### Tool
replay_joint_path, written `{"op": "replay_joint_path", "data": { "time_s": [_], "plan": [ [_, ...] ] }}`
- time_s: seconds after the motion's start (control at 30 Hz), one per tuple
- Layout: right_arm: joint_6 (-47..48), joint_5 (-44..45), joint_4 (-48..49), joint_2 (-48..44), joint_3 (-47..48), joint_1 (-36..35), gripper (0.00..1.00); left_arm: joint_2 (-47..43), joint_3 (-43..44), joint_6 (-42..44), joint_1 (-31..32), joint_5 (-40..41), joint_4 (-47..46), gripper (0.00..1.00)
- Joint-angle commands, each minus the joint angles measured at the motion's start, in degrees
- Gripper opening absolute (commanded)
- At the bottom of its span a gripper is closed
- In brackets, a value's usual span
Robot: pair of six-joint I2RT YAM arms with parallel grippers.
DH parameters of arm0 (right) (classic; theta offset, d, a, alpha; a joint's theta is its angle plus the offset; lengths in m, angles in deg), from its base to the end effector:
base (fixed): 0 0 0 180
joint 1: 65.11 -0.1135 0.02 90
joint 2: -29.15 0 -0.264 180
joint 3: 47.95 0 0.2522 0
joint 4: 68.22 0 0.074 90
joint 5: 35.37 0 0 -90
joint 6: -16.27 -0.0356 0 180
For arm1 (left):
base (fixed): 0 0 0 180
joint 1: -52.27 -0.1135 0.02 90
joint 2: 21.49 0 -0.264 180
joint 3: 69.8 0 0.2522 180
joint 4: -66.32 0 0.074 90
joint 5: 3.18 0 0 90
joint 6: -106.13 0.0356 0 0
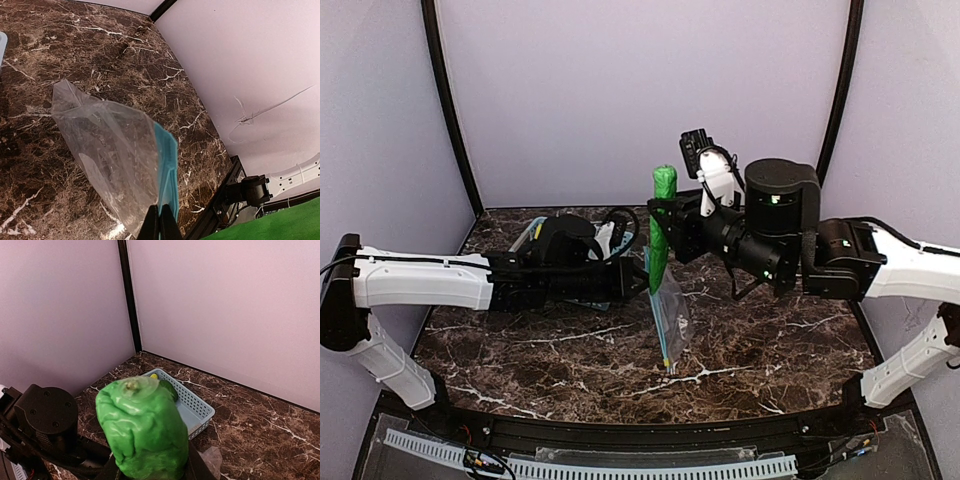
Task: Place the food in the zip-top bag and seal the zipper
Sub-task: Place the fake vegetable in the zipper food storage bag.
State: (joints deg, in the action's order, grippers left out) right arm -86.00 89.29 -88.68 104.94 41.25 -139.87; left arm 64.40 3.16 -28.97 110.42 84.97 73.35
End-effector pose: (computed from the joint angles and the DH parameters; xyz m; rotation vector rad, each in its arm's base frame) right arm 0.0992 0.2870 0.4152 -0.4667 1.6466 0.6308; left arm 0.1837 -0.2978 0.2830 0.2654 2.1088 -1.1888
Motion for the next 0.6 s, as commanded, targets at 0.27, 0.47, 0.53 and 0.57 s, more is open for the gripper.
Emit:
{"op": "replay_joint_path", "data": {
  "time_s": [0.27, 0.47, 0.53, 0.57],
  "plan": [
    [-0.56, 8.01, -0.11, 3.27, 0.94, -1.16, 0.19, -4.21, -0.30, 1.06, 0.61, 1.14, 0.75, 0.01],
    [-0.19, 9.44, -0.86, 3.89, 0.50, -1.34, 0.19, -4.65, -0.77, 1.12, 0.56, 1.14, 0.76, 0.01],
    [-0.49, 9.27, -0.85, 4.40, -0.18, -1.33, 0.20, -4.85, -1.02, 0.80, 0.56, 1.14, -0.18, 0.01],
    [-0.98, 8.88, -0.88, 4.61, -0.56, -1.27, 0.19, -5.03, -1.10, 0.65, 0.56, 1.01, -0.76, 0.01]
  ]
}}
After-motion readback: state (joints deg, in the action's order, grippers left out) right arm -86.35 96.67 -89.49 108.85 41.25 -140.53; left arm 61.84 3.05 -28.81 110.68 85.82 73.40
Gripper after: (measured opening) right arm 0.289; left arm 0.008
